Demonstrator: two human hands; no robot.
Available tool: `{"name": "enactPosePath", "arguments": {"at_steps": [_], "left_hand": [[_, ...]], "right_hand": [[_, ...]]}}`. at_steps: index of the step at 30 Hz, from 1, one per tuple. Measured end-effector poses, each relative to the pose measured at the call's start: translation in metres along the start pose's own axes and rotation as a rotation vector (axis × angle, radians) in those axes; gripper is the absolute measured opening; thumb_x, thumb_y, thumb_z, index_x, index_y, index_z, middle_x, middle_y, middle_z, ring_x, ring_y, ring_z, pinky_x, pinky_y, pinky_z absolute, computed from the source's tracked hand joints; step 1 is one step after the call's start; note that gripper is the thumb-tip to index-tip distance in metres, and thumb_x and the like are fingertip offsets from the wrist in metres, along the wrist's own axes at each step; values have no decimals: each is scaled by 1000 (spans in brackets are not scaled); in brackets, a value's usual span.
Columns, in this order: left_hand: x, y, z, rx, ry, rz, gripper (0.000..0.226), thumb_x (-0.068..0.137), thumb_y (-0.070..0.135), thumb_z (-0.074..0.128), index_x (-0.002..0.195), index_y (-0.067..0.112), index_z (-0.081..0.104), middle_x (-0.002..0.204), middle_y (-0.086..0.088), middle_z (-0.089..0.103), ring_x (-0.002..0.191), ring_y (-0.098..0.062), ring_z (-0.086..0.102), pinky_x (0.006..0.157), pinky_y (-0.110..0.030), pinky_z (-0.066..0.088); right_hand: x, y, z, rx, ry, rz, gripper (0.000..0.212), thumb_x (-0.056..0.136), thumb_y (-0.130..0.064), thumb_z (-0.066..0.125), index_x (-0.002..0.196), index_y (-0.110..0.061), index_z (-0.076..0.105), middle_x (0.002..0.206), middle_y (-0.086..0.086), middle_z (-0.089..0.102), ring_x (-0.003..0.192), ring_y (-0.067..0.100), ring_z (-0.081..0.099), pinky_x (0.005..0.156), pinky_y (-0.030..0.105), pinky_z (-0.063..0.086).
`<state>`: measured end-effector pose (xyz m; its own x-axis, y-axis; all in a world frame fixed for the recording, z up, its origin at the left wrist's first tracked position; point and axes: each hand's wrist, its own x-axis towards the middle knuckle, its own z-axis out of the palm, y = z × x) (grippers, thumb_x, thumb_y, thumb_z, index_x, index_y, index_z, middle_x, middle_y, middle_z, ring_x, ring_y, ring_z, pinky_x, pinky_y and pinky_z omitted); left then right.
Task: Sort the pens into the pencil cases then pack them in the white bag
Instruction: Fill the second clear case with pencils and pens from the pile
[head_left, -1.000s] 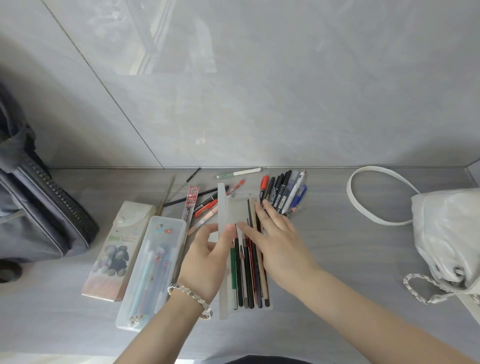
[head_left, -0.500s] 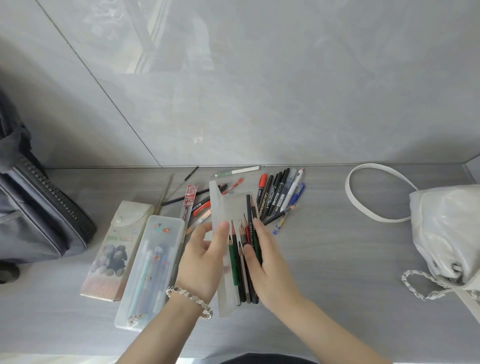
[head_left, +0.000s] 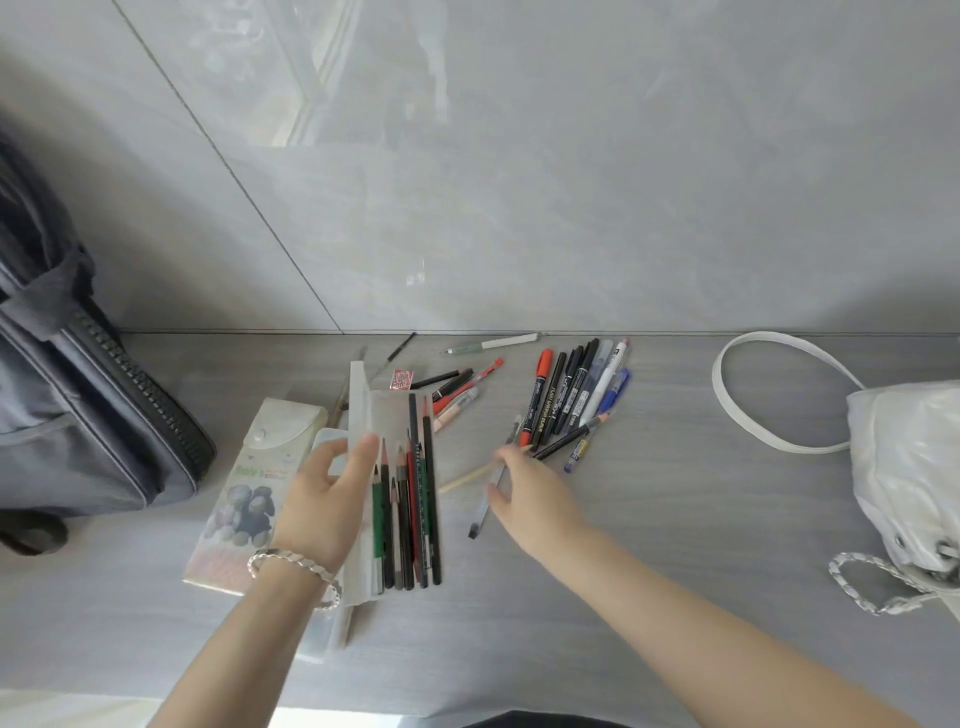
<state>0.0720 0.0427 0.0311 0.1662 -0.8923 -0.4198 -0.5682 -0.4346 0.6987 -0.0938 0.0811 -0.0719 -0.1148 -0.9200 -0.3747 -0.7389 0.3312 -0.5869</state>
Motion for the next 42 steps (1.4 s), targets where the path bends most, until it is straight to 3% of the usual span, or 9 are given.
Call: {"name": "enactPosePath", "arguments": {"at_steps": [2, 11, 17, 21, 26, 32, 35, 38, 42], "left_hand": [[3, -2, -4, -23, 9, -19, 47, 94, 39, 43, 130, 9, 47, 66, 11, 37, 59, 2, 35, 57, -21, 29], [2, -6, -6, -56, -12, -56, 50, 93, 41, 43, 133, 11, 44, 80, 10, 46, 68, -6, 43, 82, -25, 30], [-2, -2, 10, -60, -62, -27, 49, 93, 43, 42, 132, 13, 45, 80, 8, 49, 66, -3, 42, 75, -23, 33], [-14, 11, 24, -81, -110, 3, 47, 94, 40, 42, 129, 10, 48, 112, -2, 54, 83, -10, 47, 42, -5, 40], [-23, 16, 33, -153, -151, 32, 39, 93, 36, 45, 116, 5, 55, 73, 1, 52, 66, -5, 49, 40, 1, 38], [-26, 18, 36, -189, -157, 10, 41, 93, 37, 45, 113, 3, 56, 72, -2, 56, 60, -6, 53, 36, -3, 38], [-24, 15, 35, -165, -115, 3, 41, 92, 39, 45, 119, 9, 52, 75, 4, 53, 67, -2, 49, 38, 0, 38], [-20, 9, 34, -123, -98, 18, 45, 92, 41, 44, 127, 13, 49, 79, 9, 51, 67, 2, 46, 42, -4, 41], [-19, 4, 35, -99, -106, -3, 47, 93, 40, 43, 131, 13, 46, 92, 5, 53, 79, -9, 50, 41, -5, 41]], "right_hand": [[9, -9, 4, -147, -57, -51, 37, 95, -20, 44, 131, -16, 39, 110, 11, 61, 97, 31, 60, 77, 36, 47], [14, -3, -20, -200, 67, -127, 18, 89, -4, 47, 103, -10, 56, 102, 10, 60, 88, 32, 61, 76, 43, 52], [-17, -8, -61, -89, 285, -483, 29, 75, 4, 64, 100, -10, 65, 89, 6, 65, 79, 19, 62, 71, 33, 56], [-21, -14, -51, -216, 274, -616, 31, 69, 5, 68, 98, -8, 68, 81, 7, 62, 74, 25, 61, 64, 36, 55], [-22, -7, -44, -225, 340, -521, 40, 63, 6, 70, 99, -10, 69, 86, 10, 61, 75, 27, 62, 59, 36, 56], [-31, -1, -39, -109, 382, -454, 52, 69, 12, 62, 112, -16, 65, 116, 12, 57, 98, 23, 59, 81, 30, 51], [-26, 7, -46, 207, 355, -171, 45, 84, 4, 48, 123, -18, 56, 94, -7, 52, 76, 4, 49, 71, 20, 41], [-3, 31, -45, 194, 209, 114, 35, 93, -15, 45, 126, -23, 50, 57, -7, 46, 51, 8, 42, 50, 25, 34], [15, 40, -38, 48, 102, 171, 21, 94, -25, 46, 107, -14, 58, 74, 6, 61, 69, 23, 57, 61, 32, 44]]}}
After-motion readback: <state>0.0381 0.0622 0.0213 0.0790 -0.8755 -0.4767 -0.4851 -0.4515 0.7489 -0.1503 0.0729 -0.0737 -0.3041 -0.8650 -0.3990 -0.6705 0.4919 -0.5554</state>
